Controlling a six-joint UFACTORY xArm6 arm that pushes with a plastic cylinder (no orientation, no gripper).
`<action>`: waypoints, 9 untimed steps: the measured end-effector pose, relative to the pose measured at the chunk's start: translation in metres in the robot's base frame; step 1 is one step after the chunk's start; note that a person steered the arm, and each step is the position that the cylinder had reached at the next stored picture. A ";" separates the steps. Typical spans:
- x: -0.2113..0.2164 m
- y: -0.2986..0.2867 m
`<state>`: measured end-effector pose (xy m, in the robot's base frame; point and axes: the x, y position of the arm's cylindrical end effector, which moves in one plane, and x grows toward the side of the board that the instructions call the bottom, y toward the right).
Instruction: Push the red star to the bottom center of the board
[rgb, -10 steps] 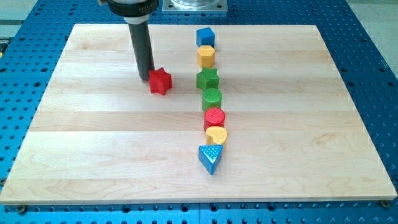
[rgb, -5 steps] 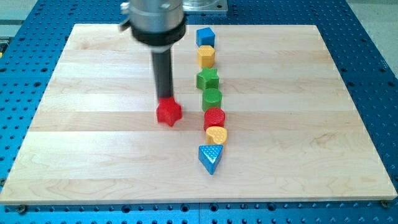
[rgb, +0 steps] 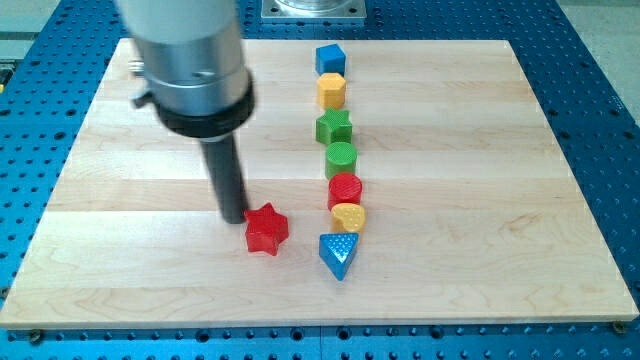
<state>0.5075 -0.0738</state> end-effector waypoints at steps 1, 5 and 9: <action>0.041 0.017; 0.092 -0.017; 0.110 0.049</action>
